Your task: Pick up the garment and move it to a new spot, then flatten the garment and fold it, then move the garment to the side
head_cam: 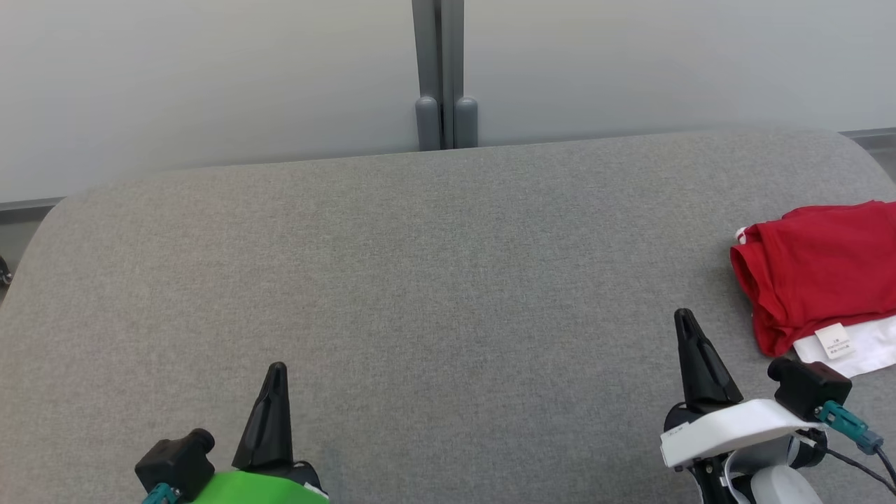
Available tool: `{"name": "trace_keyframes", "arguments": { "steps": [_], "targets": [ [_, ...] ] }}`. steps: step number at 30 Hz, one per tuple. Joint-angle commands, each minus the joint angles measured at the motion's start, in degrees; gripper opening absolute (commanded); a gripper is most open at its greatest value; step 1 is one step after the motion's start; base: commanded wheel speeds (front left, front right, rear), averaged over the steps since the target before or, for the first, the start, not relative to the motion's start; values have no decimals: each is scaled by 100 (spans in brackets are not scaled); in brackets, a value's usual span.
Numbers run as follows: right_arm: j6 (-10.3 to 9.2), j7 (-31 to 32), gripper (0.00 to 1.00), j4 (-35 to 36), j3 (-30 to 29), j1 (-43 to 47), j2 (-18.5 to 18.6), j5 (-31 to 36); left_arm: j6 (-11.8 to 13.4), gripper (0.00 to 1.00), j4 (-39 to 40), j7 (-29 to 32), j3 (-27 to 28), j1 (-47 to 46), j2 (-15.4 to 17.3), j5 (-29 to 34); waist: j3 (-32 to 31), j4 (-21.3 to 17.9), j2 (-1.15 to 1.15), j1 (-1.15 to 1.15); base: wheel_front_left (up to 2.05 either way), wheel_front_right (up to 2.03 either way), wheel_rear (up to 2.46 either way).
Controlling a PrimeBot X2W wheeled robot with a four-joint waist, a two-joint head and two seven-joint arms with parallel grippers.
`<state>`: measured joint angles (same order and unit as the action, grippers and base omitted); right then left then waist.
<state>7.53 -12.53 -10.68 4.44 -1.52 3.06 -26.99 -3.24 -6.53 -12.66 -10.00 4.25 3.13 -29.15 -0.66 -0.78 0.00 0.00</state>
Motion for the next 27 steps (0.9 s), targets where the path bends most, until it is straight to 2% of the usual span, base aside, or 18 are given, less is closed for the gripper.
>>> {"name": "trace_keyframes", "arguments": {
  "steps": [1,27],
  "targets": [
    [-1,60,0,66,-42,-157,43,-266,-53,0,42,35,63,-163,56,-266,1,1,0,0,0,0,0],
    [-2,596,0,-58,-298,-276,96,-2434,-188,0,-232,537,436,-491,149,-2415,20,19,0,0,0,0,0]
  ]
}}
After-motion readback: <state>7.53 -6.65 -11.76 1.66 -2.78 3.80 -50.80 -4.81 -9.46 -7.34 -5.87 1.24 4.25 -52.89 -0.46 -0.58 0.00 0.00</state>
